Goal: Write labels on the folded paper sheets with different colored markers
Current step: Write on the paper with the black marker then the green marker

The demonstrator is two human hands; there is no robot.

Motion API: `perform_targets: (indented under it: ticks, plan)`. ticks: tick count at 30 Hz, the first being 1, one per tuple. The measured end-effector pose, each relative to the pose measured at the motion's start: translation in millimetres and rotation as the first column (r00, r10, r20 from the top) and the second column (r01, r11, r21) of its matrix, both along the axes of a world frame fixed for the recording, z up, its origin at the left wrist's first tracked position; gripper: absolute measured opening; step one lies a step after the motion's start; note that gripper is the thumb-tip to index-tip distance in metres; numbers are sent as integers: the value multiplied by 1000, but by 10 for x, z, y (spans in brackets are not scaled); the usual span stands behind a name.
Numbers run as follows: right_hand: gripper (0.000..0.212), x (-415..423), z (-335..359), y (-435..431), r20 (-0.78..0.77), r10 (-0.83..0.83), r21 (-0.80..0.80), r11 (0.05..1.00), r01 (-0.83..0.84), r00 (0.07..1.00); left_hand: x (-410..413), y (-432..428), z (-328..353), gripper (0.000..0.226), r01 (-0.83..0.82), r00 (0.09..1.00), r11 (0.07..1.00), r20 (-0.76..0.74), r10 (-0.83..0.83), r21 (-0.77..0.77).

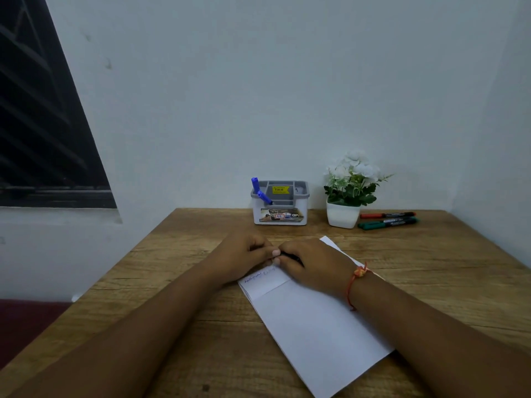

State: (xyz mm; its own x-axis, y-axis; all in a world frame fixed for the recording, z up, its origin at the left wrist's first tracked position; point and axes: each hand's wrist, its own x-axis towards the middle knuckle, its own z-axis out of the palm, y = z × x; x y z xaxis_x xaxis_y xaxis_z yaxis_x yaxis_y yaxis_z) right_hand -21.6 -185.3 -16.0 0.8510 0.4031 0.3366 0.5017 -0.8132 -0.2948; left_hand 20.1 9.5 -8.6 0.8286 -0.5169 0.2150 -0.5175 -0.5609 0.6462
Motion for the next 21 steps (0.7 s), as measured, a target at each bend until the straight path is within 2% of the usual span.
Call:
perform_targets:
  ticks: [6, 9, 13, 21]
  plan:
    - [25, -23, 31, 25, -65, -27, -7, 1000, 26, 997, 20, 31, 23, 18, -34, 999, 999, -25, 35, 28]
    - [31, -23, 25, 35, -39, -98, -45, 994, 96, 994, 49, 97, 50, 12, -91, 996, 996, -17, 91, 1]
    - [25, -68, 48, 19, -111, -143, 26, 989, 147, 983, 129, 221, 25, 7, -204, 978, 979, 39, 203, 22]
    - [22, -119, 97, 18, -139, -158, 18, 987, 162, 978, 216, 231, -62, 15, -191, 981, 976, 42, 188, 106]
